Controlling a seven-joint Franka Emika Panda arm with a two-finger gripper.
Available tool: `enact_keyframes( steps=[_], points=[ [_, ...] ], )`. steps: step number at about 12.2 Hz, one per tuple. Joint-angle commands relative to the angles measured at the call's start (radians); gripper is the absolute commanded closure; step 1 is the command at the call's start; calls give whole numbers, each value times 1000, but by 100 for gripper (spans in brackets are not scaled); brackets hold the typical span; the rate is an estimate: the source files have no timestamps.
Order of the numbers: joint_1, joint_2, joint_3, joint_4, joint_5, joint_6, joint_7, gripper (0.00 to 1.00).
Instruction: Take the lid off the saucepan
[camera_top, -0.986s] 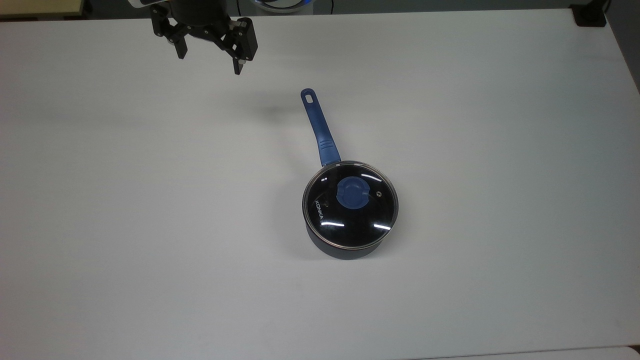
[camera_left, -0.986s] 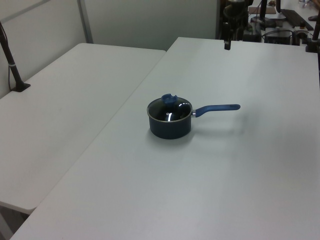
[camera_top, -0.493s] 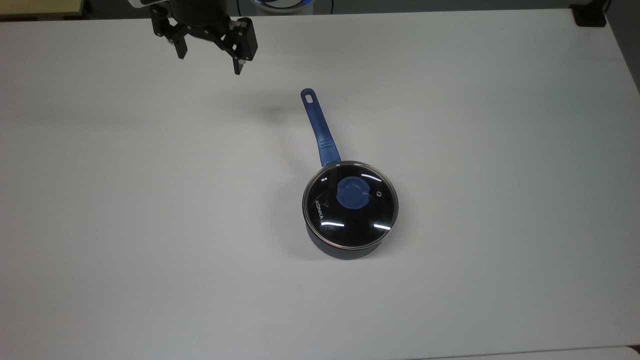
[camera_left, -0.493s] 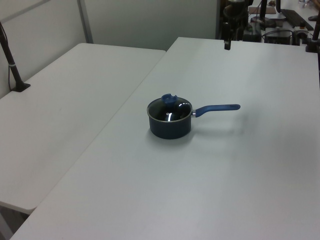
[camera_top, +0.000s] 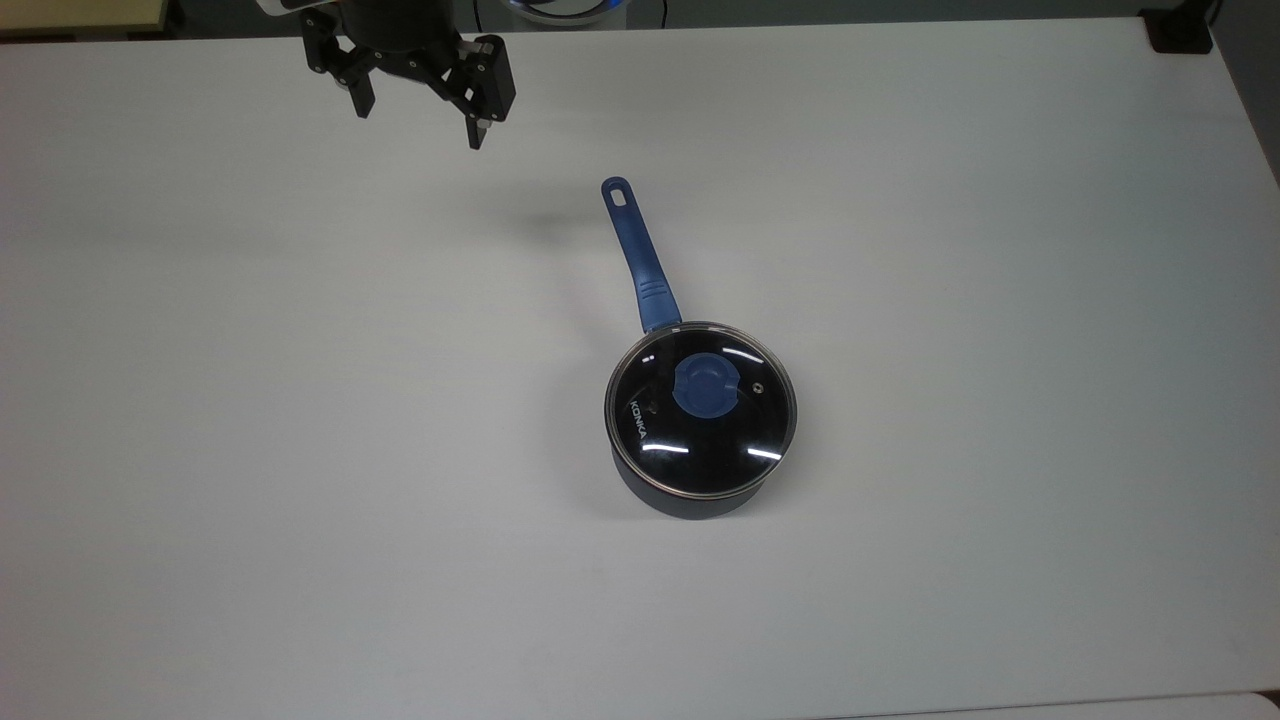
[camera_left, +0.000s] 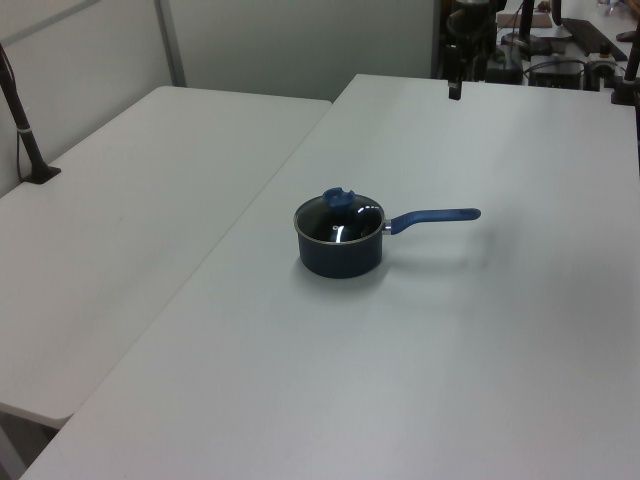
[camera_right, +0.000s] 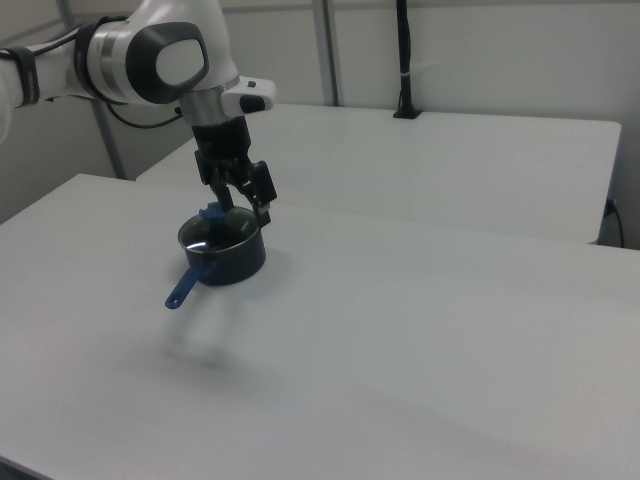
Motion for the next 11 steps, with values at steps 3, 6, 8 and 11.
enact_keyframes(
  steps=[3, 6, 8, 11],
  points=[
    [9, 27, 5, 58, 0, 9, -12, 0],
    [53, 154, 11, 134, 3, 123, 3, 0],
    [101, 290, 11, 246, 49, 170, 30, 0],
    [180, 372, 11, 260, 109, 356, 136, 0]
  ],
)
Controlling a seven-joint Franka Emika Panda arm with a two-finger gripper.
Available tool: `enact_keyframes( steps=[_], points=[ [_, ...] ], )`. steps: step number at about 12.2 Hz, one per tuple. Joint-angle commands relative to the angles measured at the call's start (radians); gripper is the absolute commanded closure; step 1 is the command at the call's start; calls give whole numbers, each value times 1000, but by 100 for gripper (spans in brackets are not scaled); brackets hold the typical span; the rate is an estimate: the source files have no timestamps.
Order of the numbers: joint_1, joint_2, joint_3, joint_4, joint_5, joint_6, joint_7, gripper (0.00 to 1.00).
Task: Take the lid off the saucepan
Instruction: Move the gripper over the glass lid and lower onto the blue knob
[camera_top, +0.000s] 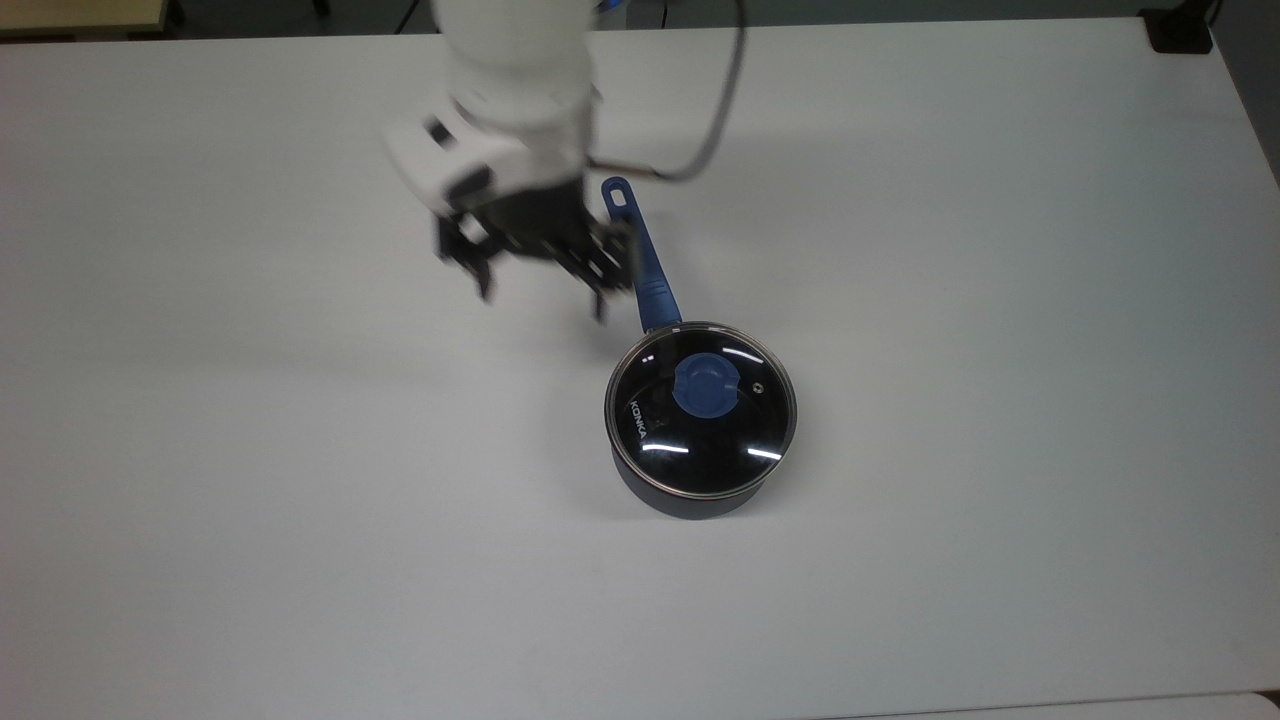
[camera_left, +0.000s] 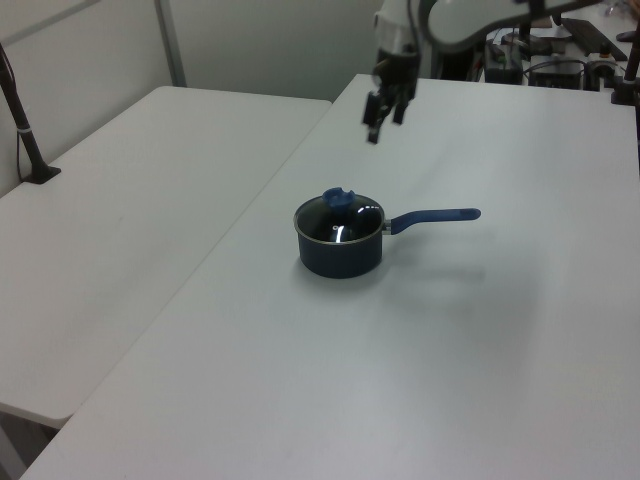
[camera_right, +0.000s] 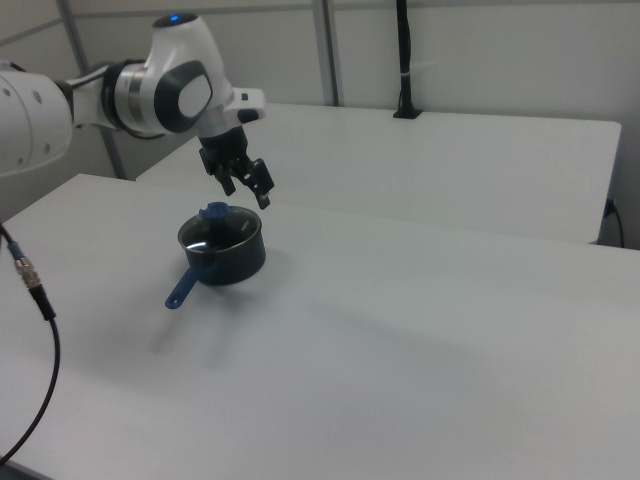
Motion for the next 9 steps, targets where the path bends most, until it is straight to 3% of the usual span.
enact_keyframes(
  steps=[1, 5, 9],
  points=[
    [76, 82, -5, 53, 71, 99, 71, 0],
    [141, 138, -3, 92, 73, 102, 82, 0],
    [164, 203, -6, 131, 22, 104, 75, 3]
  ],
)
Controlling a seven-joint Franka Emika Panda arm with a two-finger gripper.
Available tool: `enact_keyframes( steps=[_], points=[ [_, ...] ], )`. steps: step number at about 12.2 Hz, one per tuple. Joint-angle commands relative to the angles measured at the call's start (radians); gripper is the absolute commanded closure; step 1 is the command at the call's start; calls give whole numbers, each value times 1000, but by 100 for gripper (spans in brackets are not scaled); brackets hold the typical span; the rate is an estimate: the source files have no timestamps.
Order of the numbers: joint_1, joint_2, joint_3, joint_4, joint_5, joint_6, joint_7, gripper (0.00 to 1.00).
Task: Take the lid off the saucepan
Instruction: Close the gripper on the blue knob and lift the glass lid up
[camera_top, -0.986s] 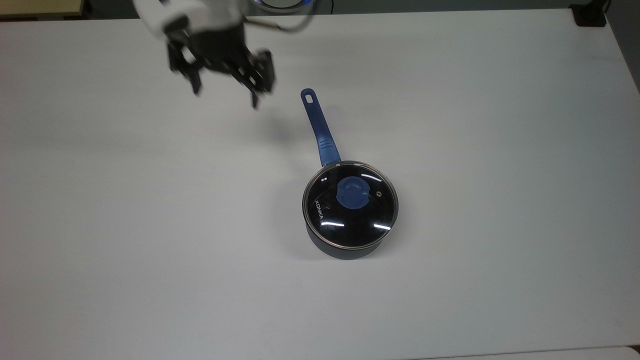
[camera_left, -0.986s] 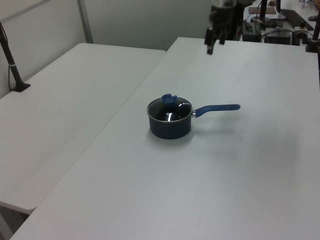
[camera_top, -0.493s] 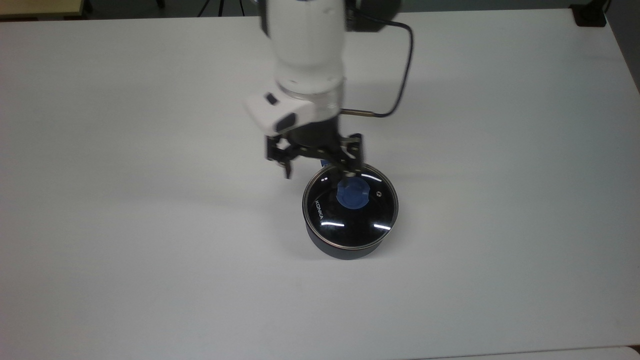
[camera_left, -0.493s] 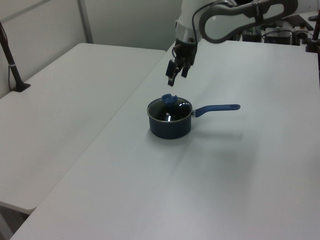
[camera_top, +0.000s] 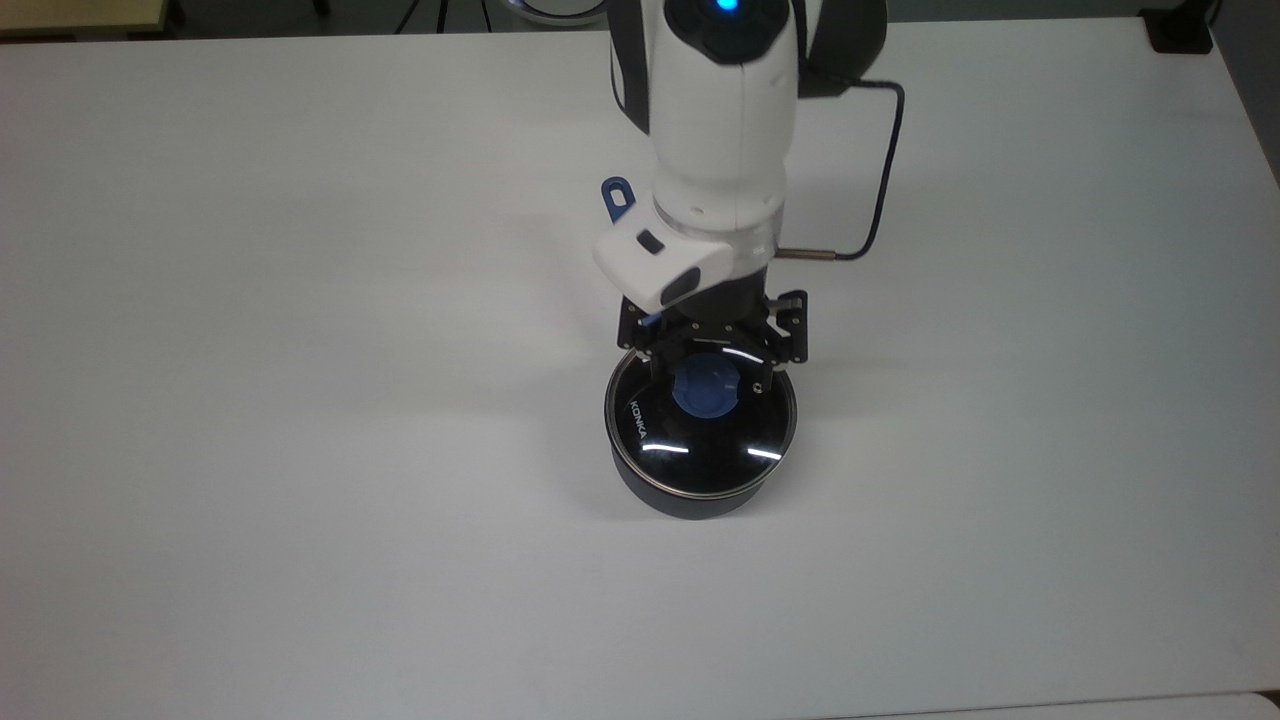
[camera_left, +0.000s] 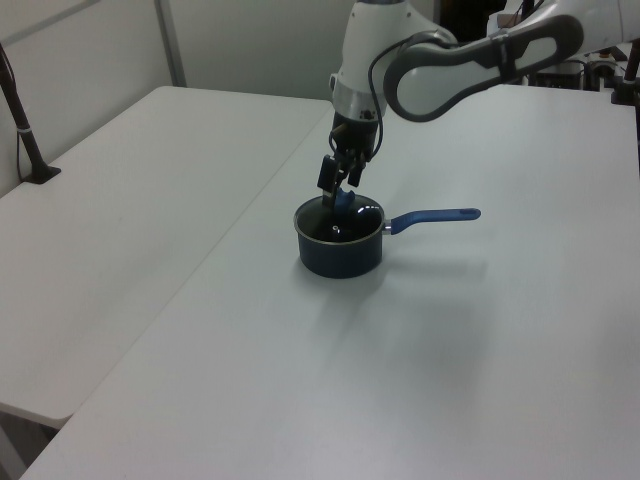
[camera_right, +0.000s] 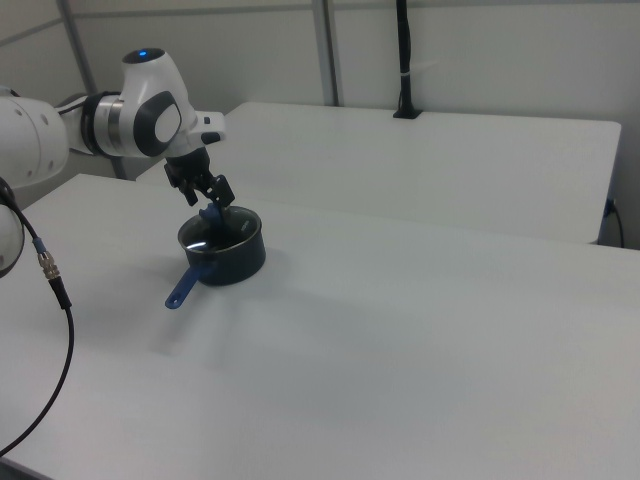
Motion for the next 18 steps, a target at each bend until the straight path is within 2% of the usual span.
enact_keyframes(
  steps=[1, 3, 5, 6, 9, 11, 13, 16, 18],
  points=[
    [27, 42, -10, 41, -31, 8, 4, 6],
    [33, 51, -10, 46, -51, 7, 5, 28],
    [32, 51, -10, 46, -71, 8, -12, 57],
    [32, 50, -11, 47, -72, 8, -39, 67],
    [32, 30, -24, 47, -74, -2, -64, 69],
    [29, -39, -24, 36, -76, -9, -87, 69],
    [29, -128, -22, -12, -76, -79, -99, 69],
    [42, -328, -8, -245, -76, -99, -142, 69],
    [96, -428, 2, -402, -85, -85, -141, 69]
  ],
)
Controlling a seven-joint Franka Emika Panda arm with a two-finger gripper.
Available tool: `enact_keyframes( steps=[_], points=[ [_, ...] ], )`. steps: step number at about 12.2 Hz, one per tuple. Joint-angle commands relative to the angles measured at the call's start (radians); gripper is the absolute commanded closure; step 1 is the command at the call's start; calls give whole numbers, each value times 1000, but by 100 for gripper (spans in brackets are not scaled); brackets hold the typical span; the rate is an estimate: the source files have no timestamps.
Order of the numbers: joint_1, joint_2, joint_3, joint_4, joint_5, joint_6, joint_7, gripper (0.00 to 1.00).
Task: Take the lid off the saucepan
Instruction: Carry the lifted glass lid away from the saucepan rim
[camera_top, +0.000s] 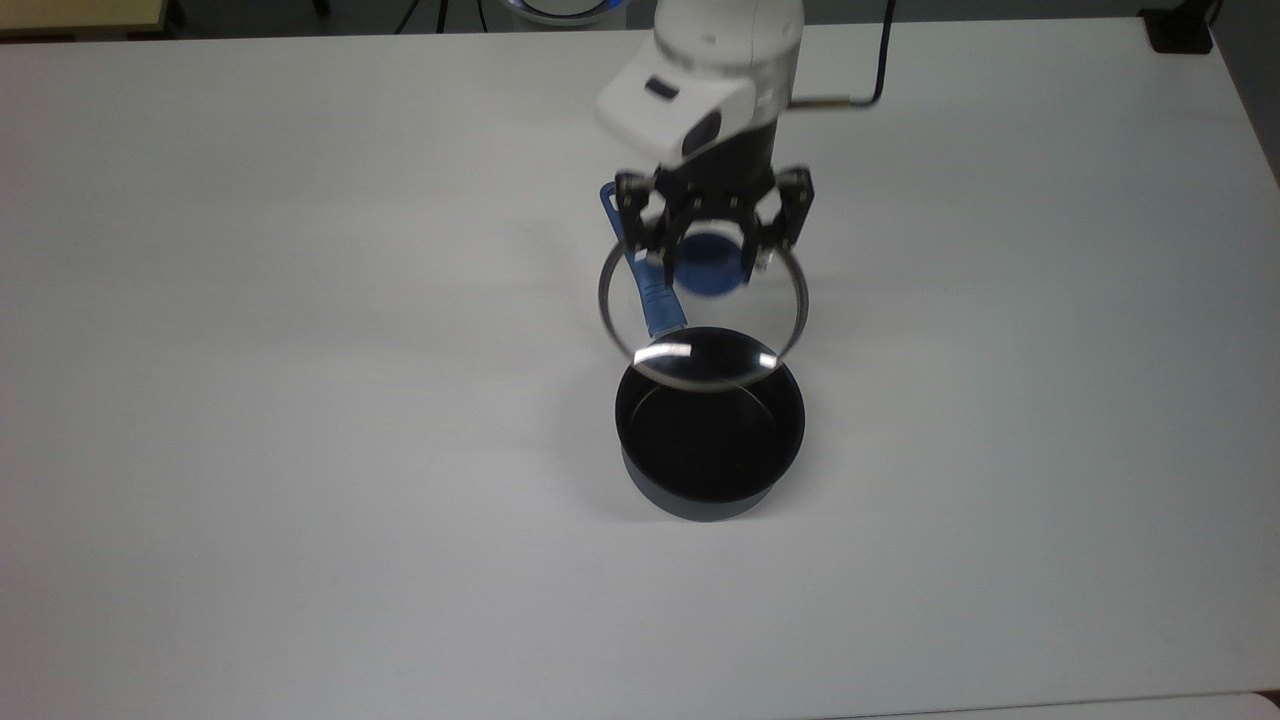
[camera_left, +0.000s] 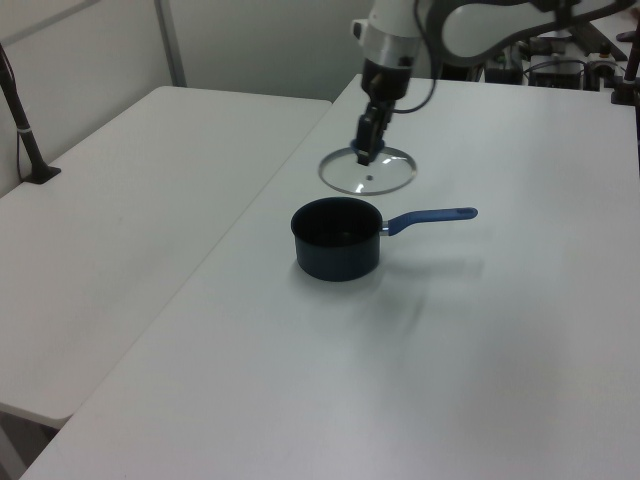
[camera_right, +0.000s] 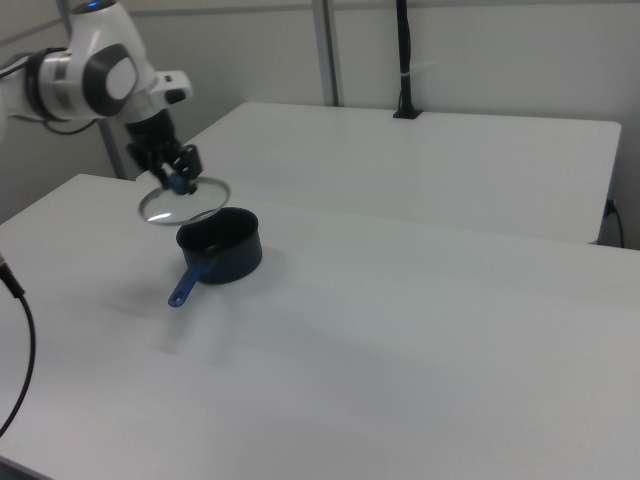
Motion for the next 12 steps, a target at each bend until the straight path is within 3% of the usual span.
enact_keyframes(
  steps=[1, 4, 6, 12],
  points=[
    [92, -213, 18, -322, -37, 44, -8, 69],
    [168, -252, 39, -474, -55, 102, 33, 69],
    [174, -243, 72, -562, -123, 201, 117, 69],
    [163, -132, 97, -580, -138, 294, 274, 69]
  ],
)
